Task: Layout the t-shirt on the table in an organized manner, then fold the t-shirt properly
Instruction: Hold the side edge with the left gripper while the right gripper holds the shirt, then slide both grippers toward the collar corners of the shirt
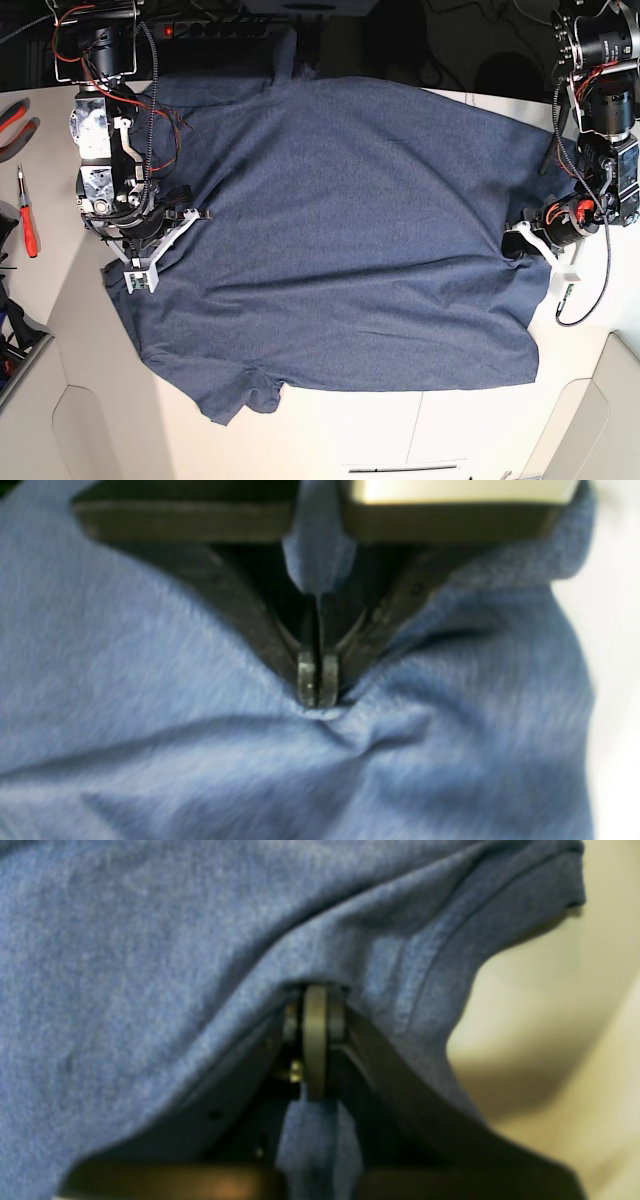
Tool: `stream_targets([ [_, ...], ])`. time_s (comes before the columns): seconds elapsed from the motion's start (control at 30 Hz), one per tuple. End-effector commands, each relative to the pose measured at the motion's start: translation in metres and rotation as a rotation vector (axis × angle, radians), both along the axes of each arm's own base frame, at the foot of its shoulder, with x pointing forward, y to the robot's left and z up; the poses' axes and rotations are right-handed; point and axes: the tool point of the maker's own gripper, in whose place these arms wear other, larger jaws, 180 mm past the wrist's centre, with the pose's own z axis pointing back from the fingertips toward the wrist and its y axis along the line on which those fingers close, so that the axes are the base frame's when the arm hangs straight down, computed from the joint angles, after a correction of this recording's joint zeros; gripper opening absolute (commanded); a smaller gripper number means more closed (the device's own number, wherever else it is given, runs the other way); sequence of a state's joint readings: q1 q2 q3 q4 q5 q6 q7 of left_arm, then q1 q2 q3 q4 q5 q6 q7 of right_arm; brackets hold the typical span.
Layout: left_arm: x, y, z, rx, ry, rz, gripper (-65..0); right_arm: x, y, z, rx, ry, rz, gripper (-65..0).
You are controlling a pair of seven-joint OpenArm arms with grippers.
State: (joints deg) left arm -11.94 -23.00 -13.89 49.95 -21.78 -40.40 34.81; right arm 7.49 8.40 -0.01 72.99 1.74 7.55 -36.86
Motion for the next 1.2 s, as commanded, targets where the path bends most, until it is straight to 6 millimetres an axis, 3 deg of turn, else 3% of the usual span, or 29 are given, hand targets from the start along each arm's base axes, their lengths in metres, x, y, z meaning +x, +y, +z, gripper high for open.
stream_targets([
  [0.0, -0.003, 0.006, -0.006, 0.058, 0.045, -0.032, -65.0, 0.004, 0.000, 0.004, 0.002, -0.004, 0.005, -65.0],
  [0.17, 0.016, 0.008, -0.013, 0.173, 0.042, -0.032, -65.0, 0.011, 0.001, 0.009, 0.007, -0.052, 0.007, -65.0],
  [0.47, 0.048, 0.011, 0.005, 0.247, -0.001, -0.027, -65.0, 0.049, 0.000, 0.032, 0.012, -0.156, 0.002, -65.0],
  [0.67, 0.044, 0.012, 0.002, 0.253, 0.023, -0.030, -65.0, 0.078, -0.005, 0.039, 0.014, -0.169, -0.014, -65.0],
  [0.83, 0.040, 0.015, 0.000, 0.265, 0.044, -0.032, -65.0, 0.089, -0.008, 0.039, 0.013, -0.161, -0.022, -65.0],
  [0.97, 0.029, 0.032, -0.006, 0.328, 0.123, 0.005, -65.0, 0.088, -0.011, 0.039, -0.008, -0.163, -0.018, -65.0],
  [1.17, 0.008, 0.058, -0.010, 0.397, 0.243, 0.016, -65.0, 0.091, -0.032, 0.043, -0.112, -0.183, -0.076, -65.0],
])
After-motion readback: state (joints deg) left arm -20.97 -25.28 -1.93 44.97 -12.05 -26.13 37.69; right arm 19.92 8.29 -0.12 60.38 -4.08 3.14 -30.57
